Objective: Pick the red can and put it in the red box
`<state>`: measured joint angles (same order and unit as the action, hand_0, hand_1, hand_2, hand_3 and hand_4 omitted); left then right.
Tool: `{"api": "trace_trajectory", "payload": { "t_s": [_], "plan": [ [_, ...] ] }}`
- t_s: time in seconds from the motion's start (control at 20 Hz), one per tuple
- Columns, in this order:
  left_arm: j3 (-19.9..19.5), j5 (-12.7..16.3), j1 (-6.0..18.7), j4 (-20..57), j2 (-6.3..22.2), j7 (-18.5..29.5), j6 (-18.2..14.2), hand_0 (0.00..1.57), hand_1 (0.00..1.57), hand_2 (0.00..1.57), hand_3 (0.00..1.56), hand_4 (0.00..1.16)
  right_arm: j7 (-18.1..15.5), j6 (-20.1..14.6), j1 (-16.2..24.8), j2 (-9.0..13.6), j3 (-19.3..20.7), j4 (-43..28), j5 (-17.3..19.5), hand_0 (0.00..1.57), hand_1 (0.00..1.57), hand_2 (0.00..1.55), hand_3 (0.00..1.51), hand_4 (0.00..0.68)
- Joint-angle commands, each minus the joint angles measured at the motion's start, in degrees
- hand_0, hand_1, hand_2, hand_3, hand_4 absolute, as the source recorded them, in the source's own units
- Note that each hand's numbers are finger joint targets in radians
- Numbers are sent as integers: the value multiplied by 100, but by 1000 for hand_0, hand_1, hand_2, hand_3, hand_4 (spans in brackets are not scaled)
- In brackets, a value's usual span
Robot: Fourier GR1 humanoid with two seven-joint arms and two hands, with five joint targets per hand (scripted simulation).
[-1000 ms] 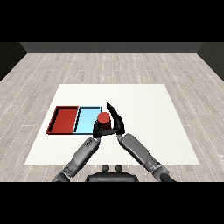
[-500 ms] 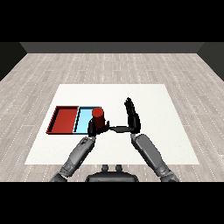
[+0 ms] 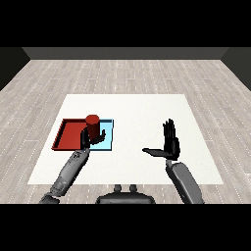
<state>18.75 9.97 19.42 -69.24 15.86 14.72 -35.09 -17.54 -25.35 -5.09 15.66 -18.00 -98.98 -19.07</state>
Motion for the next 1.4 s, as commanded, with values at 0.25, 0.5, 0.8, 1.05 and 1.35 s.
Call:
{"api": "trace_trajectory", "payload": {
  "t_s": [0.25, 0.5, 0.8, 1.05, 1.35],
  "plan": [
    [-1084, 186, 318, 1212, 876, -124, 578, 1571, 1571, 1571, 1491, 1124, -158, 473, 896, 610, 666, -8, -98, 0, 0, 0, 0, 0],
    [-1291, -102, 848, 2776, 1224, -100, 794, 1571, 1571, 1555, 1472, 1097, -563, 691, 555, 449, 1043, 1152, -170, 0, 0, 0, 0, 0],
    [-1493, -433, 1880, 4989, 780, 395, 604, 1571, 1571, 1571, 1503, 1051, -256, 397, 275, 126, 717, 1139, 121, 0, 0, 0, 0, 0],
    [-1258, -742, 2424, 5949, 589, -696, 405, 738, 738, 732, 737, 812, -436, 491, -203, -67, 934, 1827, -6, 0, 0, 0, 0, 0],
    [-1474, -615, 2254, 6603, 639, -906, 563, 683, 683, 691, 124, 775, -385, 562, -483, -28, 1020, 2126, 18, 0, 0, 0, 0, 0]
  ]
}}
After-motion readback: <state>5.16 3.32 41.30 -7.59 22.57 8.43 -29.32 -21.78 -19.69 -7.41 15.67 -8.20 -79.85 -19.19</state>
